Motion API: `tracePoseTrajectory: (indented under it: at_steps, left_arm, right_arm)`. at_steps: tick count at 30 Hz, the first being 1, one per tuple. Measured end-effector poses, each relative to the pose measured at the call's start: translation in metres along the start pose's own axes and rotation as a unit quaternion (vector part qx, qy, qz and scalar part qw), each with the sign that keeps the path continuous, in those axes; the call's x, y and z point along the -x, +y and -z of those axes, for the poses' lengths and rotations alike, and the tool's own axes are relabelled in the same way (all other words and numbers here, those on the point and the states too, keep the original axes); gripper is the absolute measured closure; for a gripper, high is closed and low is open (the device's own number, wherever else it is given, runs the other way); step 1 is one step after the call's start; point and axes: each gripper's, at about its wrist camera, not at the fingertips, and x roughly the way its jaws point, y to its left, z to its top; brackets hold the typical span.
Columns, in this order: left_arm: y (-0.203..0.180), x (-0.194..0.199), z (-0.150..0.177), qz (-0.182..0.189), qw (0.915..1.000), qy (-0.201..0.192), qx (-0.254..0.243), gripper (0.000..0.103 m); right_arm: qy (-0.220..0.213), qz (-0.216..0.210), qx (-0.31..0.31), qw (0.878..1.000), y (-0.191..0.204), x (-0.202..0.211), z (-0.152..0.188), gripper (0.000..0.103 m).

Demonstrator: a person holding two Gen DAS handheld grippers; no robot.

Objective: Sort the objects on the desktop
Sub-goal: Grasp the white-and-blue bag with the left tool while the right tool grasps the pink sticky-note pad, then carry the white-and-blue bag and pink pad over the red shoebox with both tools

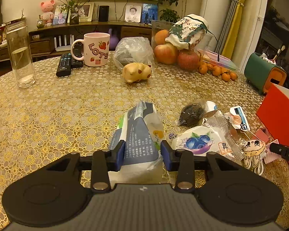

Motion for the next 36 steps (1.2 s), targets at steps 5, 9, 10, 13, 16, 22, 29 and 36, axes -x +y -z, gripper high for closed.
tracePoseTrajectory:
  at_steps: [5, 9, 10, 13, 16, 22, 29, 36]
  left_arm:
    - [0.001, 0.000, 0.001, -0.003, 1.0000, 0.003, 0.002, 0.080]
    - [0.000, 0.006, 0.002, -0.009, 1.0000, -0.001, 0.003, 0.084]
    - [0.000, 0.008, 0.002, -0.010, 0.9999, -0.002, 0.002, 0.084]
    - [-0.001, 0.015, 0.004, -0.015, 0.9999, -0.007, 0.002, 0.085]
    - [-0.001, 0.026, 0.006, -0.018, 0.9997, -0.011, 0.013, 0.085]
    - [-0.012, 0.052, 0.010, -0.008, 0.9997, -0.021, 0.012, 0.085]
    - [-0.037, 0.084, 0.010, 0.016, 0.9993, -0.034, 0.003, 0.085]
    - [-0.081, 0.107, 0.010, 0.052, 0.9971, -0.046, -0.029, 0.085]
  right_arm:
    - [-0.011, -0.006, -0.006, 1.000, -0.004, 0.009, -0.002, 0.094]
    - [-0.009, -0.002, -0.004, 1.000, -0.008, 0.014, -0.002, 0.094]
    - [-0.010, -0.002, -0.005, 1.000, -0.008, 0.016, -0.002, 0.094]
    - [-0.016, 0.000, -0.003, 1.000, -0.011, 0.023, -0.002, 0.094]
    - [-0.022, -0.002, -0.001, 1.000, -0.014, 0.032, -0.001, 0.094]
    - [-0.032, 0.000, -0.005, 0.999, -0.024, 0.053, -0.001, 0.094]
    - [-0.046, 0.000, -0.016, 0.999, -0.039, 0.081, -0.001, 0.095]
    - [-0.061, -0.001, -0.029, 0.998, -0.061, 0.112, 0.001, 0.094]
